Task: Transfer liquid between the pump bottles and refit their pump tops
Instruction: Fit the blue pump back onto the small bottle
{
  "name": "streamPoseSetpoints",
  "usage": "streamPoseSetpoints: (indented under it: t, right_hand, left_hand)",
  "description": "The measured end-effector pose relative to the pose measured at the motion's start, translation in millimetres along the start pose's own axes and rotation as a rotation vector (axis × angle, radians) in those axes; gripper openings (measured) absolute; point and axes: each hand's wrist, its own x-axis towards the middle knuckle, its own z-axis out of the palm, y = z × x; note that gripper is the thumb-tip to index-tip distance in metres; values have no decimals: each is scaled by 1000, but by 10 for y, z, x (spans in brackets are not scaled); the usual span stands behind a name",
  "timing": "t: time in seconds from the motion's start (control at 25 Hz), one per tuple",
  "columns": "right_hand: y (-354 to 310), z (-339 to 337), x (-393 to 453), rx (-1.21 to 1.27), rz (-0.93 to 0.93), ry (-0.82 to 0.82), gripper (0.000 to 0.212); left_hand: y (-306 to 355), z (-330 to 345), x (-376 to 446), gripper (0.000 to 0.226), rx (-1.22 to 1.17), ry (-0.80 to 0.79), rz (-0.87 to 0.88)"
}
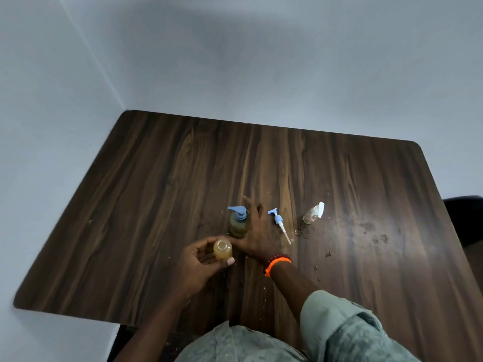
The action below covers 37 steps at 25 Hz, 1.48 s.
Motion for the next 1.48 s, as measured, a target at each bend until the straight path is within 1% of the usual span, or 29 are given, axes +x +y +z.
streamPoseSetpoints:
  t: [0.08, 0.16, 0.24, 0.32, 0.36, 0.44, 0.52, 0.6, 0.64, 0.72, 0.8, 0.84, 0.92, 1.0, 1.08, 1.12, 1.16, 1.24, 1.36, 1.48]
  right_hand:
    - [249, -183, -205, -55, -75, 32, 102]
    - [527, -393, -403, -44, -67, 75, 93]
    - [706, -504, -463, -50, -38, 131, 74]
    - [811, -500, -325, -153, -28, 221, 45]
    - [799, -487, -225, -214, -25, 240, 34]
    - [763, -438, 10, -276, 44, 199, 24]
    - [744, -351, 214, -308, 128, 99, 26]
    - [777, -286, 365, -365, 169, 57, 35]
    - [812, -271, 414, -362, 198, 44, 36]
    - [837, -307, 428, -334, 231, 43, 31]
    - [805, -369, 347, -257, 231, 81, 22]
    - [750, -423, 246, -186, 210, 131, 21]
    - [579, -605, -53, 28, 159, 285, 26]
    - [295, -950, -447, 317, 115, 416, 10]
    - [-11, -1352, -806, 577, 11, 482, 20]
    - [-126, -1516, -949, 641, -69, 483, 24]
    - [-228, -1631, -1052, 659, -138, 471, 26]
    - [-352, -1761, -1158, 627, -213, 448, 29]
    - [-355, -1774, -1169, 590, -265, 447, 31]
    - [-344, -1776, -1162, 563, -300, 443, 29]
  left_hand:
    - [25, 48, 3, 49, -16, -42, 7]
    - [63, 103, 19, 48, -23, -93, 9]
    - [71, 133, 26, 48, -19, -104, 16]
    - [57, 150, 21, 48, -19, -97, 28]
    - [47, 160, 14, 48, -18, -98, 29]
    - [33, 200, -9, 49, -18, -102, 33]
    - [58, 231, -47, 50, -2, -102, 33]
    - [95, 239, -57, 49, 3, -101, 32]
    - [116, 238, -54, 48, 7, -97, 39]
    - [154, 253, -52, 47, 17, -91, 51]
    - [177, 286, -72, 47, 21, -67, 43]
    - [177, 316, -74, 47, 21, -52, 42]
    - [179, 409, -51, 46, 11, -39, 38]
    - [186, 547, -10, 46, 4, -41, 42]
    - [196, 699, 30, 46, 9, -56, 40]
    - [209, 782, 44, 45, 7, -59, 42]
    - [223, 846, 55, 45, 6, -63, 50]
    - [267, 973, 77, 45, 21, -97, 86]
    - [313, 1101, 100, 44, 61, -132, 117]
    - [355, 1144, 83, 46, 58, -118, 128]
